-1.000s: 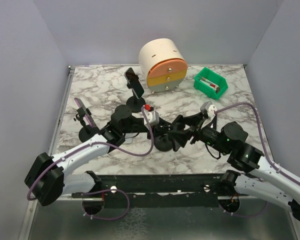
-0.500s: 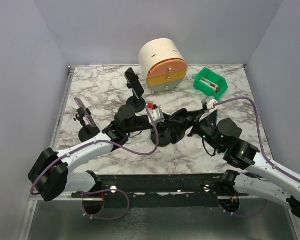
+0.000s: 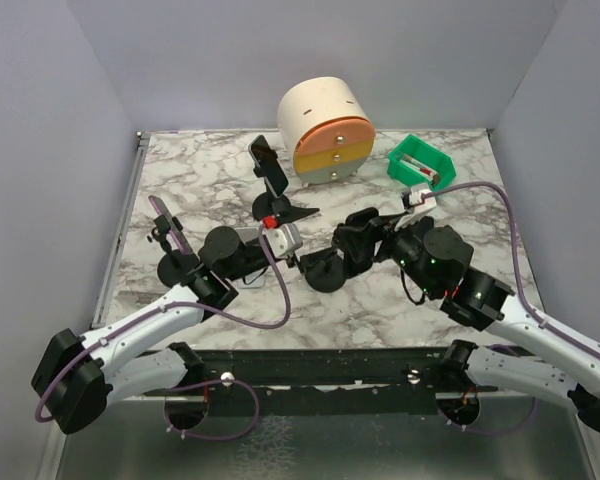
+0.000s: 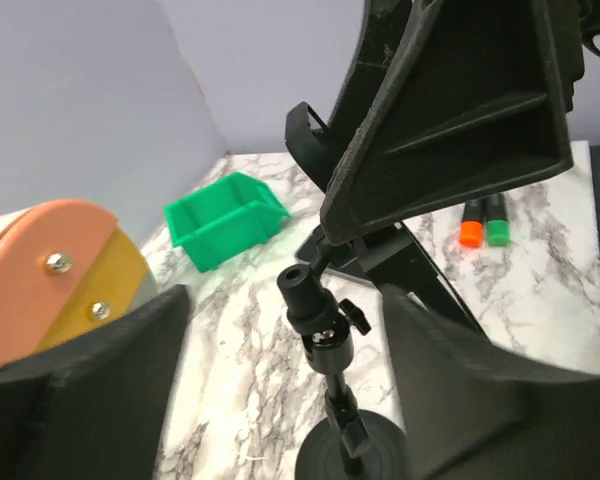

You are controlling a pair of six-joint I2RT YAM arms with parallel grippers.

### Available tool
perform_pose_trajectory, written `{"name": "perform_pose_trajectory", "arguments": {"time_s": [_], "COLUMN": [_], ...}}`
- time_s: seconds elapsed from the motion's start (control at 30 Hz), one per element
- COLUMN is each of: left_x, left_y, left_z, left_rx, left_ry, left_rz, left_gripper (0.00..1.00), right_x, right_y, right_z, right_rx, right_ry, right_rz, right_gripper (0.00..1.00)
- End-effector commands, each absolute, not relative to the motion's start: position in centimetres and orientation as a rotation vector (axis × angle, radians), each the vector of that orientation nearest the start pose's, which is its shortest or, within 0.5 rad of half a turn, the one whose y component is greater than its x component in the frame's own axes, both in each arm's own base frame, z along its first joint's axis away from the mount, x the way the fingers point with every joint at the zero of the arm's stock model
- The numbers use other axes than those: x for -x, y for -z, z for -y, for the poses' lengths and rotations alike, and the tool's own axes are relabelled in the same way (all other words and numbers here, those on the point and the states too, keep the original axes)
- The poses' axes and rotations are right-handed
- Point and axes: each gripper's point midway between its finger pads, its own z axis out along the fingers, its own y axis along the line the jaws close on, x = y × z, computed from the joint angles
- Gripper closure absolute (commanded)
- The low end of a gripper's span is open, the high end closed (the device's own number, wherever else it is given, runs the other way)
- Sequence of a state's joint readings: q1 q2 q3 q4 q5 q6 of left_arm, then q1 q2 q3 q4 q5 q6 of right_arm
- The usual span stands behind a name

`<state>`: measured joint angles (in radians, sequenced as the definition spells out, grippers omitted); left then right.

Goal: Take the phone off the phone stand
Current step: Place the phone stand at the center of the board, then remove the phone from the phone stand.

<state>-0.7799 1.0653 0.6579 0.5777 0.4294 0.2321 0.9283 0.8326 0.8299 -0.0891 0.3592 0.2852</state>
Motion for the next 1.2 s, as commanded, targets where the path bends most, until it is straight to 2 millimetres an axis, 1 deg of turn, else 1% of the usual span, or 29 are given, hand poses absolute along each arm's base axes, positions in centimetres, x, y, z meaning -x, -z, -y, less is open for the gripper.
{"name": "perform_pose_trajectory", "arguments": {"time_s": [0.0,0.07,0.13,0.23,0.33,0.47,0.53,0.6,0.67,0.73,0.83,1.0,1.17], "left_x": [-23.1,-22.7,-22.2,-21.6,-21.9,-22.0,-22.1,-22.2,-22.1,-21.9,-22.1,-22.8,-22.9], "left_y": [-31.4,-32.1,-32.6,-33.1,-32.9,-32.3,-31.4,-30.5,-30.0,-30.0,-30.3,-30.4,-30.9], "left_z": [29.0,28.0,27.5,27.5,27.5,29.1,29.8,30.1,30.5,30.9,31.4,31.7,32.3], "left_rx": [-0.828,-0.751,-0.693,-0.627,-0.491,-0.389,-0.344,-0.319,-0.337,-0.364,-0.383,-0.401,-0.434], "left_ry": [0.715,0.746,0.798,0.895,0.996,1.164,1.222,1.248,1.261,1.27,1.274,1.231,1.24], "left_rz": [-1.115,-1.135,-1.153,-1.184,-1.269,-1.405,-1.479,-1.529,-1.548,-1.557,-1.564,-1.586,-1.578], "left_gripper": [0.03,0.01,0.01,0.01,0.01,0.01,0.01,0.01,0.01,0.01,0.01,0.14,0.34], "right_x": [-24.9,-25.4,-25.8,-26.3,-26.5,-26.7,-26.7,-26.7,-26.8,-26.8,-26.9,-26.9,-26.9], "right_y": [-30.2,-29.9,-29.6,-29.4,-29.2,-29.2,-29.2,-29.2,-29.0,-28.8,-28.7,-28.6,-28.5], "right_z": [-21.9,-22.1,-22.4,-23.0,-23.2,-23.2,-23.3,-23.4,-23.5,-23.6,-23.8,-24.1,-24.3], "right_rx": [0.19,0.177,0.166,0.167,0.162,0.151,0.152,0.154,0.159,0.163,0.168,0.178,0.181], "right_ry": [-0.516,-0.497,-0.479,-0.471,-0.464,-0.457,-0.46,-0.462,-0.457,-0.451,-0.451,-0.456,-0.463], "right_rz": [-1.72,-1.743,-1.764,-1.781,-1.791,-1.792,-1.792,-1.796,-1.803,-1.811,-1.815,-1.822,-1.824], "right_gripper": [0.7,0.71,0.71,0.71,0.71,0.71,0.71,0.71,0.71,0.71,0.71,0.71,0.71]}}
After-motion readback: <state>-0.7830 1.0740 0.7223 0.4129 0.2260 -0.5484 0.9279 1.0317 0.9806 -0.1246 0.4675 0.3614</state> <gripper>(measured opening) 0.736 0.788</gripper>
